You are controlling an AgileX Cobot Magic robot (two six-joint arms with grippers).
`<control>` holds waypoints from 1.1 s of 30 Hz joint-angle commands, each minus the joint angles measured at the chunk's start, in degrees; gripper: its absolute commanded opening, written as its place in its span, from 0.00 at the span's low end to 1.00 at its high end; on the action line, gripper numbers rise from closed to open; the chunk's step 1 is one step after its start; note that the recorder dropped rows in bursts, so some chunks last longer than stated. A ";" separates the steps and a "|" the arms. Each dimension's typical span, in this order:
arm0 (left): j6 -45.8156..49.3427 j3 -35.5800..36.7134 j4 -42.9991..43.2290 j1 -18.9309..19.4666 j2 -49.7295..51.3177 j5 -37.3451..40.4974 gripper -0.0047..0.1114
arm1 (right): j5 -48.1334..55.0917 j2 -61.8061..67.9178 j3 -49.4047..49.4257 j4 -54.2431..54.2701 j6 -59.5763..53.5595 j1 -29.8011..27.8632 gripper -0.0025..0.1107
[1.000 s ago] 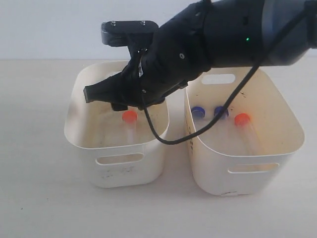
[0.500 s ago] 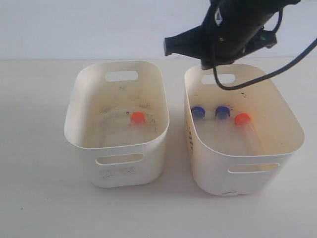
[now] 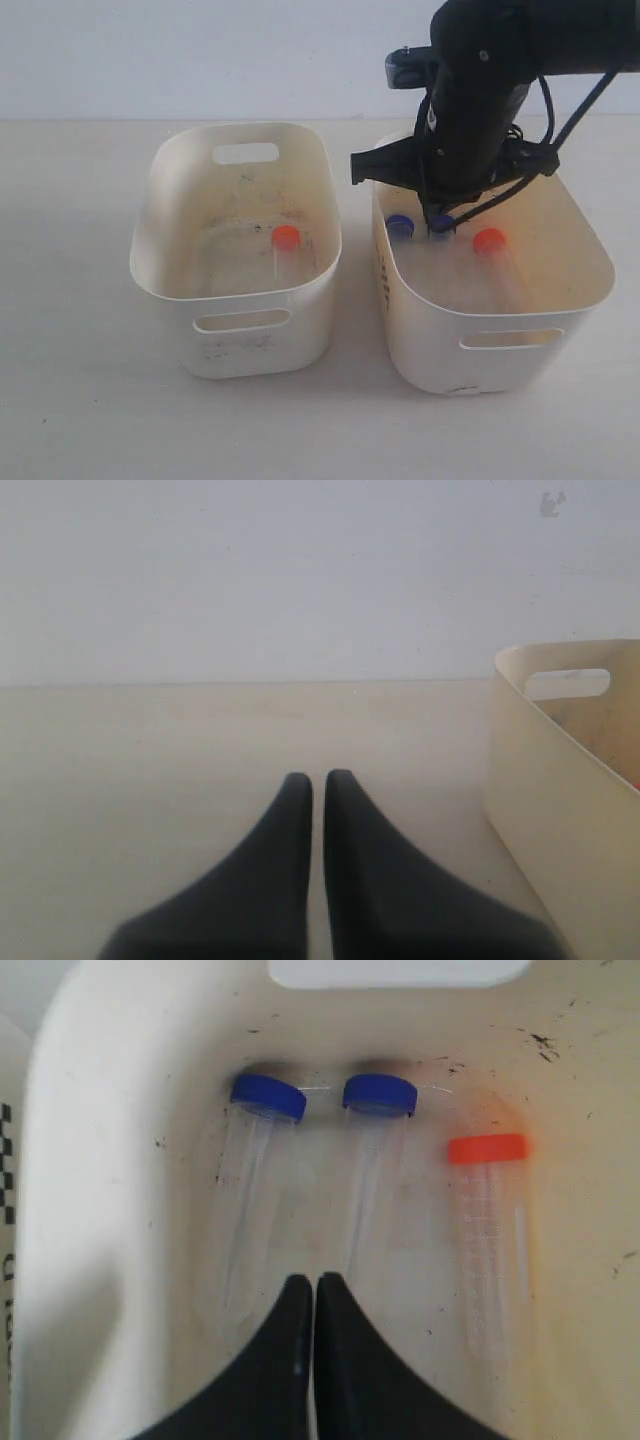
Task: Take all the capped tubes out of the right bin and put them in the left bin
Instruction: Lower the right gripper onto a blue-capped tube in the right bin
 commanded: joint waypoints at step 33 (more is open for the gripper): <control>-0.24 -0.12 -0.19 -0.41 0.20 -0.42 0.08 | -1.82 3.38 0.06 9.83 -16.14 -9.30 0.02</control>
